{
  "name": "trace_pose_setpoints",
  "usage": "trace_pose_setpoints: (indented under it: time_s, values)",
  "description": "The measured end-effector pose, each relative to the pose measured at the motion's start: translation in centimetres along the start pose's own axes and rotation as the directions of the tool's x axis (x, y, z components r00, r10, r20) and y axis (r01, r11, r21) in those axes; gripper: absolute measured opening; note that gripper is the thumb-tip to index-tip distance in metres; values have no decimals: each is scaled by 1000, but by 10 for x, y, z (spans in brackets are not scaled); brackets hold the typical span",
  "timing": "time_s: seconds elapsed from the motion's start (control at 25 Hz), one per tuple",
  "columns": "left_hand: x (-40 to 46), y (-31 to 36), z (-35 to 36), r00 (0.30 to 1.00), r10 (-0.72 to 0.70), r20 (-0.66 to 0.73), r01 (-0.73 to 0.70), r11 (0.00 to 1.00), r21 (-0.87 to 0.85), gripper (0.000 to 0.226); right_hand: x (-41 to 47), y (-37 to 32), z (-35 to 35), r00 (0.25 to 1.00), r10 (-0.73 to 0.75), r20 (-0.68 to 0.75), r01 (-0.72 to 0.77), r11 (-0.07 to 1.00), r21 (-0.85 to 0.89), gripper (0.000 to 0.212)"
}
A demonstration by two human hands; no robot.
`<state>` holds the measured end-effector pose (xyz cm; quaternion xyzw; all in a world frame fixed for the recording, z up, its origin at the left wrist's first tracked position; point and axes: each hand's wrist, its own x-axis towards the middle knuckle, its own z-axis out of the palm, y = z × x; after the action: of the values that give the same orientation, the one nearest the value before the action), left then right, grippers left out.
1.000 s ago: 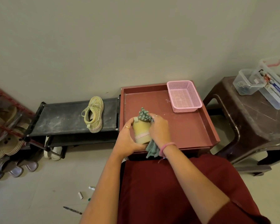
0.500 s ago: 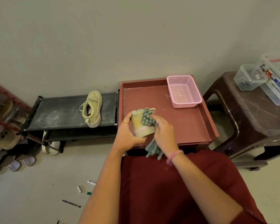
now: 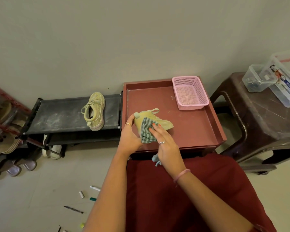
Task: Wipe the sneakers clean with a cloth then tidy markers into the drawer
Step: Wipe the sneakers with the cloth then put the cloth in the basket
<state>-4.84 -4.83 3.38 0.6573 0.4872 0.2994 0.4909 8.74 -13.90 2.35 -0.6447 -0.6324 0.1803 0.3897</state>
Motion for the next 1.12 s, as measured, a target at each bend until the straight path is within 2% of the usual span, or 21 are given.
trace_pose_setpoints:
  time_s: [0.16,0.28,0.36,0.52,0.6,0.72,0.88,1.0,1.12]
  values:
    - [-2,-15,-3,998,-56,-22,57,998,11,113,5,-2,5,981,187,-43,-178,971,160,63]
    - [-6,-23,-5,998,-60,-22,60,998,14,110,16,10,-1,931,356,-82,-338,924,178,57]
    - [-4,-26,-7,998,-60,-19,60,998,-11,109,17,-1,-1,951,306,-38,-298,943,147,60]
    - [0,-28,-6,998,-56,-3,56,998,-31,107,-1,-16,6,995,58,79,-64,995,81,74]
    - [0,-30,-5,999,-51,-9,51,998,-45,106,7,5,2,990,100,97,-100,995,2,87]
    - [-1,-36,-5,1000,-28,-5,28,996,-80,102,28,23,0,960,278,8,-278,960,-17,74]
    - [4,-43,-1,998,-38,46,44,988,-145,101,18,5,17,978,146,151,-139,989,-56,78]
    - [4,-52,13,999,-39,28,44,980,-194,99,8,16,25,989,78,126,-64,991,-116,82]
    - [0,-62,23,999,-47,-22,40,964,-263,92,21,33,26,987,128,93,-106,972,-212,86]
